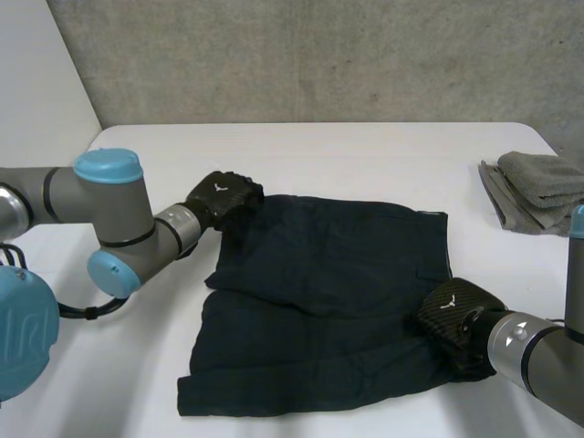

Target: Fold the laundry.

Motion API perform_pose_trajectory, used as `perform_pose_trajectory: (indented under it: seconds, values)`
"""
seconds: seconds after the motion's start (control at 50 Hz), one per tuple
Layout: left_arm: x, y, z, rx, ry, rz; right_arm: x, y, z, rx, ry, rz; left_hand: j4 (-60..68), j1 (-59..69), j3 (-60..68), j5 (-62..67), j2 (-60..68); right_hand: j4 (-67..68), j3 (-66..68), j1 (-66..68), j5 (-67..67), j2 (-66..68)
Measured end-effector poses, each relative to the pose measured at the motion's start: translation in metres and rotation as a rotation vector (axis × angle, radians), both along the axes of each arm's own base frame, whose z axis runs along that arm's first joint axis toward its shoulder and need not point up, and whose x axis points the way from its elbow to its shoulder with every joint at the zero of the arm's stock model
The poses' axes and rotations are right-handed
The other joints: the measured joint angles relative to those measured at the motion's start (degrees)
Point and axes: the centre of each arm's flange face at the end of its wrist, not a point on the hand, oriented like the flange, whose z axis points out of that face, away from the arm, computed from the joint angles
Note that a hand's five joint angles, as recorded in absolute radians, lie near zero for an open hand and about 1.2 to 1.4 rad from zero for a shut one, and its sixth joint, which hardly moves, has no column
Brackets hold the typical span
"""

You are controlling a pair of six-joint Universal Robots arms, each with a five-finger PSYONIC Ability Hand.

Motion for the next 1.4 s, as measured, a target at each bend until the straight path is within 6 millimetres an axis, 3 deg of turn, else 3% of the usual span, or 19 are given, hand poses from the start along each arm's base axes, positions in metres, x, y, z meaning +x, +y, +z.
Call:
perform_pose_trajectory:
  seconds: [0.26, 0.36, 0.48, 0.56, 0.98, 1.08, 1.14, 1.22, 1.28, 1.32, 1.4]
  values:
    - [-0.014, -0.006, -0.017, -0.023, 0.011, -0.036, -0.001, 0.001, -0.004, -0.008, -0.003, -0.002, 1.01, 2.17, 1.08, 0.99, 1.05, 0.00, 0.00, 0.00, 0.01, 0.25]
    - [-0.016, -0.010, -0.021, -0.030, 0.012, -0.034, 0.000, 0.000, -0.004, -0.010, -0.004, -0.002, 8.83, 11.40, 9.28, 8.34, 9.29, 0.00, 0.00, 0.00, 0.02, 0.25]
    - [-0.016, -0.013, -0.025, -0.034, 0.008, -0.023, 0.000, 0.000, -0.005, -0.006, -0.002, -0.002, 29.80, 31.10, 29.82, 28.97, 30.07, 0.00, 0.00, 0.00, 0.08, 0.25]
    - [-0.015, -0.015, -0.025, -0.045, -0.001, 0.002, 0.000, 0.000, -0.005, -0.004, -0.002, -0.002, 36.20, 35.30, 35.78, 34.94, 36.27, 0.00, 0.00, 0.00, 0.09, 0.25]
    - [0.001, -0.025, -0.004, -0.130, -0.050, 0.067, 0.000, -0.001, -0.006, -0.015, -0.005, -0.002, 39.29, 35.50, 38.99, 36.65, 39.19, 0.00, 0.00, 0.00, 0.09, 0.25]
    - [0.003, -0.025, -0.006, -0.147, -0.081, 0.064, 0.000, -0.002, -0.006, -0.021, -0.006, -0.003, 36.16, 35.25, 36.60, 35.68, 36.60, 0.00, 0.00, 0.00, 0.09, 0.25]
    - [0.003, -0.024, -0.006, -0.154, -0.093, 0.062, 0.000, -0.002, -0.006, -0.024, -0.008, -0.003, 26.80, 28.06, 26.57, 26.77, 26.46, 0.00, 0.00, 0.00, 0.09, 0.25]
    - [0.004, -0.020, -0.003, -0.158, -0.101, 0.058, 0.000, -0.003, -0.005, -0.029, -0.009, -0.004, 2.25, 2.49, 2.92, 1.92, 2.70, 0.00, 0.00, 0.00, 0.09, 0.25]
    - [0.004, -0.018, -0.001, -0.158, -0.101, 0.058, 0.000, -0.003, -0.005, -0.030, -0.011, -0.005, 0.85, 1.93, 1.68, 0.39, 1.41, 0.00, 0.00, 0.00, 0.09, 0.25]
    - [0.006, -0.010, 0.014, -0.165, -0.096, 0.057, 0.000, -0.005, -0.005, -0.035, -0.021, -0.016, -8.49, -6.76, -7.44, -8.77, -7.92, 0.00, 0.00, 0.00, 0.09, 0.25]
    - [0.010, 0.009, 0.036, -0.161, -0.092, 0.059, 0.000, -0.008, -0.004, -0.037, -0.041, -0.036, -9.81, -7.37, -9.02, -10.41, -9.18, 0.00, 0.00, 0.00, 0.09, 0.25]
